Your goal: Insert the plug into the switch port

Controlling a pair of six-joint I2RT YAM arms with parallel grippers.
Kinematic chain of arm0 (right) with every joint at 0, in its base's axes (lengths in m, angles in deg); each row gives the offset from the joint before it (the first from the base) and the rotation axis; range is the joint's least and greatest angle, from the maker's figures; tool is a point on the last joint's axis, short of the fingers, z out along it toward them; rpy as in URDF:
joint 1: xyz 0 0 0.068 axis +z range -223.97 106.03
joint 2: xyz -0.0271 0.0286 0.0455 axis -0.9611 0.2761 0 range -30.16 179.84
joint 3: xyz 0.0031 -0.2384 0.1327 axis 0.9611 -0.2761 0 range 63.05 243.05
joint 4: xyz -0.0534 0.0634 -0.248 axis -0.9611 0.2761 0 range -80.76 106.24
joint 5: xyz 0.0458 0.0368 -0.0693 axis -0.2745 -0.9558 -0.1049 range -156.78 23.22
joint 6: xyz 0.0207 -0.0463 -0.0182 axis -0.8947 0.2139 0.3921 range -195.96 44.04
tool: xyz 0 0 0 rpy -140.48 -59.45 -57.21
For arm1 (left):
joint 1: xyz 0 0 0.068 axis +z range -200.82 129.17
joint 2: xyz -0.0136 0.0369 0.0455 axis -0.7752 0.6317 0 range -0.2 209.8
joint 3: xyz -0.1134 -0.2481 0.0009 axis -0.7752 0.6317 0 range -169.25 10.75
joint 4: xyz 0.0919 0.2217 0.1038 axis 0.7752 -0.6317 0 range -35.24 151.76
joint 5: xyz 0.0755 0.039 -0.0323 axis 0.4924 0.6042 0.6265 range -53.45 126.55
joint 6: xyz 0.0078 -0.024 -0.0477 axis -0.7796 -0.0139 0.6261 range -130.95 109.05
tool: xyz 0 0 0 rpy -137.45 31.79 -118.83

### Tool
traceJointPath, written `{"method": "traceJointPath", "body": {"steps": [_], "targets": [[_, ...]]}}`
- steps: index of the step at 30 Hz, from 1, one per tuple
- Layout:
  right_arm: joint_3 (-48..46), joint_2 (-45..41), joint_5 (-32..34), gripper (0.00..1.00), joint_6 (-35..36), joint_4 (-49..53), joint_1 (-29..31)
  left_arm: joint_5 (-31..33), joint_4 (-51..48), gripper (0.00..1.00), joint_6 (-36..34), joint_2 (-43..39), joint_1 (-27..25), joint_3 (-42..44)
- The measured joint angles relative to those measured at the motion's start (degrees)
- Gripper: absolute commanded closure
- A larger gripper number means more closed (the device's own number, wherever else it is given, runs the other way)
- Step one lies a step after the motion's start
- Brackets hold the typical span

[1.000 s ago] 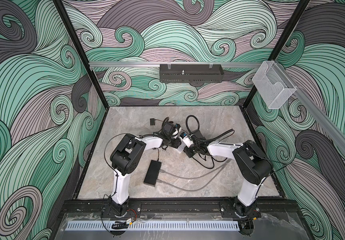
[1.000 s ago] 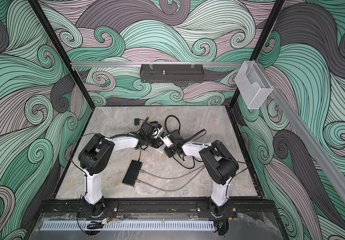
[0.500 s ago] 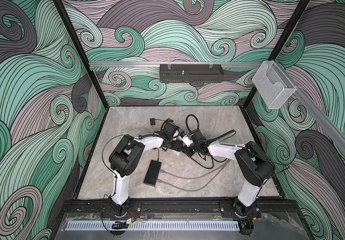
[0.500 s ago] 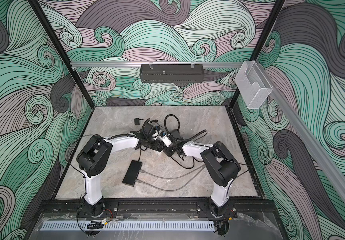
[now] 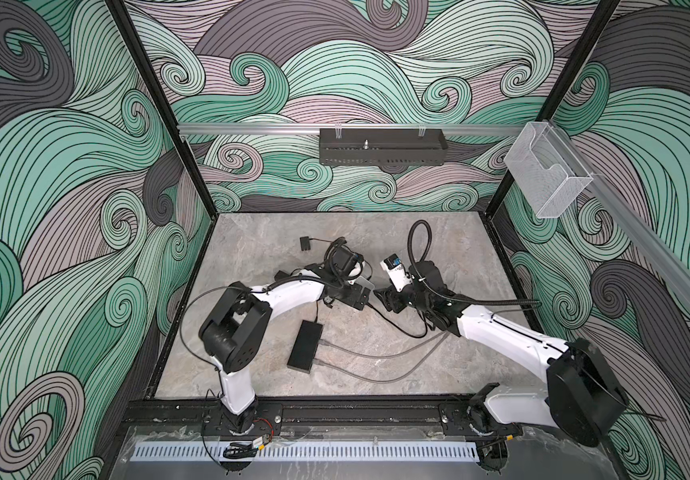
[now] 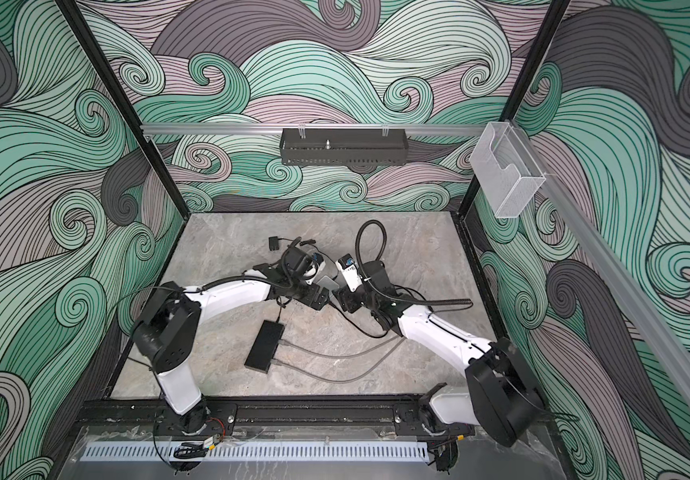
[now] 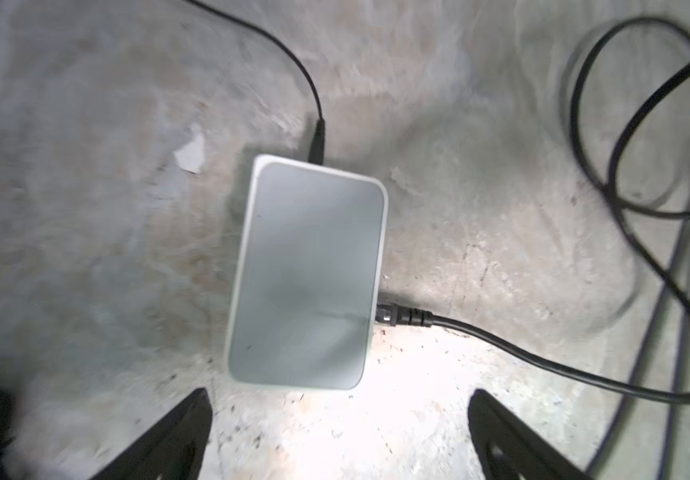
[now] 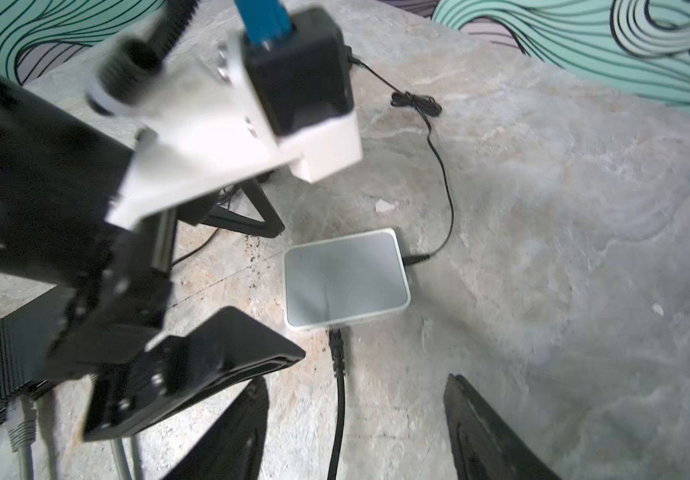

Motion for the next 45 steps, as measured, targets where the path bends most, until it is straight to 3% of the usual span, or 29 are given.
{"method": "traceJointPath", "body": {"steps": [6, 17, 25, 33, 40, 45], "targets": [[-3.1, -0.3, -2.0, 0.21, -1.8, 4.9, -2.7, 2.1, -1.3, 0.01, -2.4, 6.5, -0.4, -7.4], [-3.0, 4.2, -7.5, 0.27, -5.0, 6.3, -3.0, 7.6, -7.0, 0.02, -4.2, 12.0, -0.4, -13.7], [-3.0, 5.0, -9.2, 0.40, -6.1, 5.9, -2.9, 9.2, -7.9, 0.07, -4.9, 14.1, -0.4, -15.3], [-3.0, 11.1, -10.8, 0.51, -6.2, 6.4, -1.0, 9.1, -8.6, 0.13, -5.0, 14.5, -0.4, -15.9], [-2.9, 12.3, -11.3, 0.75, -5.6, 7.1, 0.2, 9.1, -8.7, 0.18, -5.4, 15.3, -0.2, -17.2], [-3.0, 12.0, -11.3, 0.82, -5.4, 7.3, 0.2, 9.1, -8.7, 0.21, -6.4, 15.3, 0.1, -17.2]]}}
